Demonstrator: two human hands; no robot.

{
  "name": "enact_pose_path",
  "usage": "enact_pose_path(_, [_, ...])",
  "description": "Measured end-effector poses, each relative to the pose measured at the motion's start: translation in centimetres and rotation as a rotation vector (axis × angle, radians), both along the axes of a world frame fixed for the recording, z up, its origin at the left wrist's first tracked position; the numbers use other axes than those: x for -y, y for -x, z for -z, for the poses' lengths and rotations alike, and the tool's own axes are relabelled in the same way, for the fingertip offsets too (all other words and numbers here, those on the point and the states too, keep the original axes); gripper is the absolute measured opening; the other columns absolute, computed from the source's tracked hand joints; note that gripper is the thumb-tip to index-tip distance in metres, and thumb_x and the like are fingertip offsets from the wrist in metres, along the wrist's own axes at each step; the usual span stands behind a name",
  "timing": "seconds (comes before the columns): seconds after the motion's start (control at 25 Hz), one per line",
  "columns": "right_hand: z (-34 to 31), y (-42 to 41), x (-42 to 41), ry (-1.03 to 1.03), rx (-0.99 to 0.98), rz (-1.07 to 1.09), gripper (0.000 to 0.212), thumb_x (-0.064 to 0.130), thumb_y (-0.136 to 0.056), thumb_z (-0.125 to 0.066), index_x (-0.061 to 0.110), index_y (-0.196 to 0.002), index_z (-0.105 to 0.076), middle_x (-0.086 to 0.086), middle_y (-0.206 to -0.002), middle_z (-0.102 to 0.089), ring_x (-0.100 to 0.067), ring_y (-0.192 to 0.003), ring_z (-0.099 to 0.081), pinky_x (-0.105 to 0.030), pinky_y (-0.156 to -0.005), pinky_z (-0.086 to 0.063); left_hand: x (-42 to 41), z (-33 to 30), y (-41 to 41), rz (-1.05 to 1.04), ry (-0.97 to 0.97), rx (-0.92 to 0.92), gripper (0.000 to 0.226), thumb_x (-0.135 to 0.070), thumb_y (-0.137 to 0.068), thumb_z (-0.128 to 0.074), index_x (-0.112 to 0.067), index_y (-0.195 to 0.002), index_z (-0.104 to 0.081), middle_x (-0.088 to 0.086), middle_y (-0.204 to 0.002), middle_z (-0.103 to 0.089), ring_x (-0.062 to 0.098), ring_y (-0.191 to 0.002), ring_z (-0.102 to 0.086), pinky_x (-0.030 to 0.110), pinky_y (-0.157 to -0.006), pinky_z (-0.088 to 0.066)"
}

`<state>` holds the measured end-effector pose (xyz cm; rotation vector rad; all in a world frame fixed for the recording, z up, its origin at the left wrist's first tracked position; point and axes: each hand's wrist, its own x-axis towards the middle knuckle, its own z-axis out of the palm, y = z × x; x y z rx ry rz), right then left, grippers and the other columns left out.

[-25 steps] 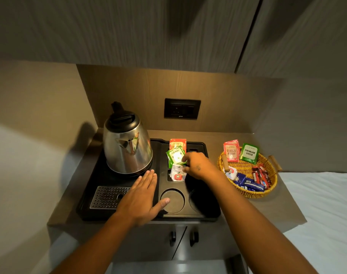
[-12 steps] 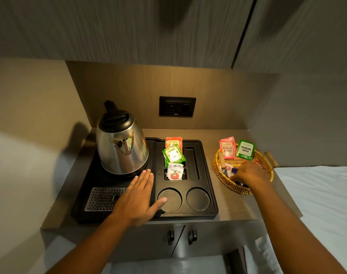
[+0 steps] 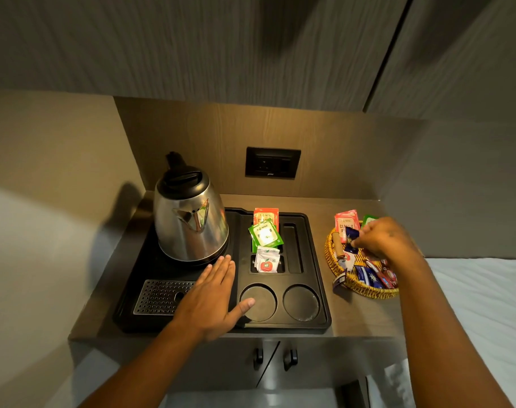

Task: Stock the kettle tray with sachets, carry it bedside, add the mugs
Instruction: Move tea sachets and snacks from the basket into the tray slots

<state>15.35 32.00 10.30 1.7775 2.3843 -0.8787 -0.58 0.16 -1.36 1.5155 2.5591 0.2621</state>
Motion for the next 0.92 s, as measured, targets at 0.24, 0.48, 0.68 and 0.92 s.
enact_pose_path(0.24, [1.3, 9.9, 3.1, 0.197, -0.117, -0.123, 0.009, 0.008, -0.080, -0.071, 0.005, -0.075, -0.064, -0.011, -0.066, -0.064, -0.022, -0.056, -0.061, -0.030, -0.058, -0.053, 0.1, -0.1, 0.0, -0.002, 0.005, 0.003, 0.099, -0.084, -0.082, -0.001, -0.017, -0.154, 0.006, 0.000, -0.163, 0.010, 0.012, -0.148, 0.015, 0.034, -0.121, 0.004])
enact_pose_path(0.48, [3.5, 9.7, 1.2, -0.037, -0.061, -0.052, 0.020, 0.017, -0.075, -0.077, 0.007, -0.066, -0.063, -0.008, -0.063, -0.065, -0.021, -0.050, -0.063, -0.027, -0.044, -0.053, 0.0, -0.1, -0.1, -0.009, -0.022, 0.019, 0.099, -0.083, -0.082, -0.003, -0.016, -0.155, 0.004, 0.000, -0.163, 0.008, 0.012, -0.148, 0.013, 0.034, -0.121, 0.003])
enact_pose_path(0.68, [4.1, -1.5, -3.4, -0.181, 0.150, 0.030, 0.031, 0.020, -0.067, -0.083, 0.007, -0.086, -0.062, -0.007, -0.078, -0.065, -0.024, -0.068, -0.067, -0.030, -0.054, -0.052, 0.1, 0.2, 0.1, 0.008, -0.036, 0.001, 0.099, -0.082, -0.084, -0.005, -0.014, -0.155, 0.001, 0.001, -0.163, 0.005, 0.012, -0.149, 0.012, 0.034, -0.122, 0.002])
enact_pose_path(0.92, [6.7, -5.2, -3.2, -0.117, 0.287, -0.034, 0.028, 0.011, -0.068, -0.080, 0.006, -0.089, -0.062, -0.007, -0.071, -0.059, -0.017, -0.061, -0.056, -0.026, -0.047, -0.043, -0.1, 0.6, 0.3, 0.008, -0.025, -0.008, 0.099, -0.083, -0.084, -0.005, -0.015, -0.155, 0.002, 0.000, -0.163, 0.006, 0.011, -0.148, 0.014, 0.031, -0.119, 0.007])
